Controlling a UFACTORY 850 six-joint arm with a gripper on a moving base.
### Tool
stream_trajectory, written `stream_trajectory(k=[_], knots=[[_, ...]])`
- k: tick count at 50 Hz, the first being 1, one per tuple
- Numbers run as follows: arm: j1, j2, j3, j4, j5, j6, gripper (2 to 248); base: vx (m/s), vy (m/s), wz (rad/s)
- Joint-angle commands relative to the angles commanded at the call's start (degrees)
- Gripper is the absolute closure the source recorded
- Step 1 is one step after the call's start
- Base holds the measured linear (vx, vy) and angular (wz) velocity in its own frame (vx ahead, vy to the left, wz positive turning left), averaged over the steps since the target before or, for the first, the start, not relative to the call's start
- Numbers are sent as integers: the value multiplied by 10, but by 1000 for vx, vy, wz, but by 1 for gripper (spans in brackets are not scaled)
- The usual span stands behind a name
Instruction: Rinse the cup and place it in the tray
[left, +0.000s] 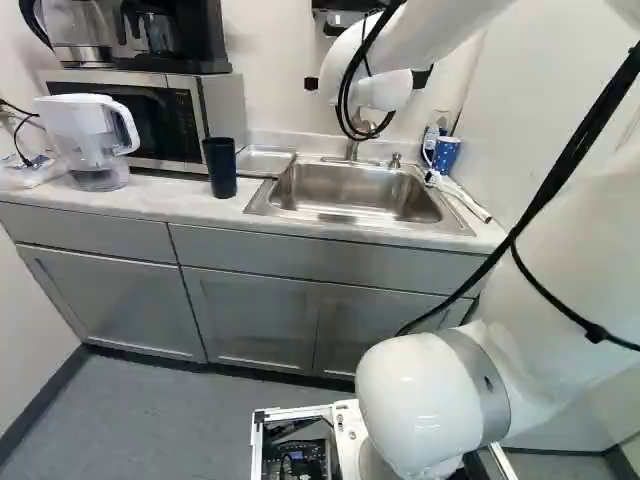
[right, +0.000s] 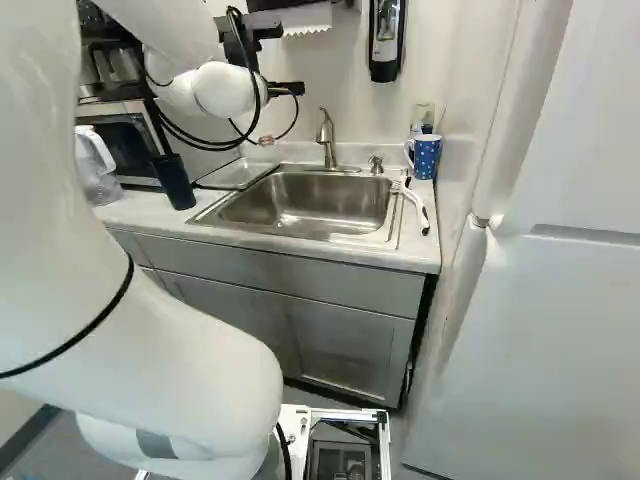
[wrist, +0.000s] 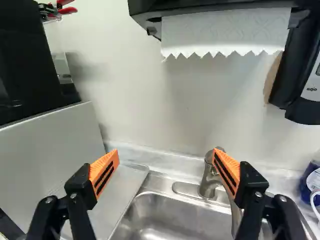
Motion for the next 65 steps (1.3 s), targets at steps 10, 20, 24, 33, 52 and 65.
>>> stream_trajectory(k=[10,20,24,33,52,65], knots=[[0,0,0,0,0,0,3,0,0,0],[0,0,0,0,0,0,3,0,0,0],[0,0,0,0,0,0,3,0,0,0],[0,0,0,0,0,0,3,0,0,0],[0,0,0,0,0,0,3,0,0,0],[0,-5,-4,0,-2,0,3,0,0,0]])
